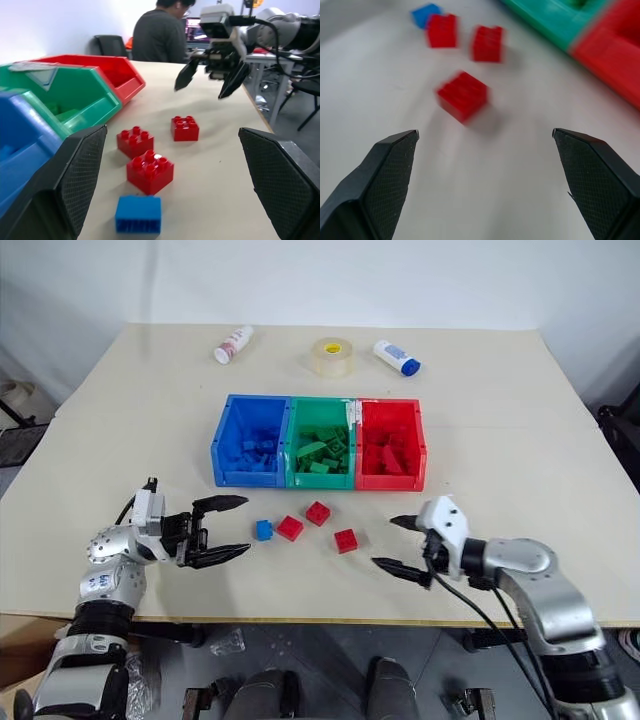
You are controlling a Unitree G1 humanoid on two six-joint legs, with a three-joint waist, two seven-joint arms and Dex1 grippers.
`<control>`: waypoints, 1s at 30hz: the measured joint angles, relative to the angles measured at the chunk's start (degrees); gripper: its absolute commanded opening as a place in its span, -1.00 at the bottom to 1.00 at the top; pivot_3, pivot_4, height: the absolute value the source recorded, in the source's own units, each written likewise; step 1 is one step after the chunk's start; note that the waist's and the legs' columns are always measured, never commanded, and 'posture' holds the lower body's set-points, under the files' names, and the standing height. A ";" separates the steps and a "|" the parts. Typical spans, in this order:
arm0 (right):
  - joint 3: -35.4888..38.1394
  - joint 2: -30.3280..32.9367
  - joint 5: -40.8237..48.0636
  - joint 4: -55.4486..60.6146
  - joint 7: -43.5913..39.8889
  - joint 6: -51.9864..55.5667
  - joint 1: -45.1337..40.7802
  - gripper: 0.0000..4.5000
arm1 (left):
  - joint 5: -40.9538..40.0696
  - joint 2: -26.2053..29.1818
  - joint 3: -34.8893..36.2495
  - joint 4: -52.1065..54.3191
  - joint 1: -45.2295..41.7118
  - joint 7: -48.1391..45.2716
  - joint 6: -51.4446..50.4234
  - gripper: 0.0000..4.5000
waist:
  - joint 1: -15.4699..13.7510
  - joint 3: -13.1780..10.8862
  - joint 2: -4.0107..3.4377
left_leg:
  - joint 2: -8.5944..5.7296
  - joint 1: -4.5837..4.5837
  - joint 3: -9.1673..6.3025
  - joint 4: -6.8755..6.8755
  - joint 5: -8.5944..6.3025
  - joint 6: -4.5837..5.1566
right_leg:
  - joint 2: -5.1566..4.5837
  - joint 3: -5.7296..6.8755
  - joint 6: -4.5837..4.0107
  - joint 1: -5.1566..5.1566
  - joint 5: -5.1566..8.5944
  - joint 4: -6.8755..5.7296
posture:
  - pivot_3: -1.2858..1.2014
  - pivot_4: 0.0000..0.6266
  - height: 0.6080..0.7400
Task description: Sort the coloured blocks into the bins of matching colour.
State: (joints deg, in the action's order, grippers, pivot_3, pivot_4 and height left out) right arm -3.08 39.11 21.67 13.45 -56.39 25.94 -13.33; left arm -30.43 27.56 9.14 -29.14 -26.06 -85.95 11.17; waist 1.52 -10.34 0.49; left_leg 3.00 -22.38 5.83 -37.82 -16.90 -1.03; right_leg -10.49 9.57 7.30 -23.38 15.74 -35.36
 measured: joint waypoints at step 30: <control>-1.50 -11.74 -5.79 -14.67 5.45 -5.89 -21.47 -0.11 | -0.54 0.52 -0.81 5.58 4.97 0.01 -1.18 1.00 | 0.09 0.00 0.00 | 0.02 -0.02 0.04 -0.12 -0.05 0.02 | 0.01 -0.07 0.00 -0.04 0.00 -0.10 | 0.03 -0.52 1.00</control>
State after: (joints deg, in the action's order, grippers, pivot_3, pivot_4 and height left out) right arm -4.58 27.38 15.88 -1.23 -50.94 20.05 -34.80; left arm -30.97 28.07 8.33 -23.55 -21.10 -85.94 9.98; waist 1.61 -10.34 0.49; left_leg 3.02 -22.40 5.87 -37.94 -16.95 -1.01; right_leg -10.49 9.50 7.30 -23.42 15.74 -35.46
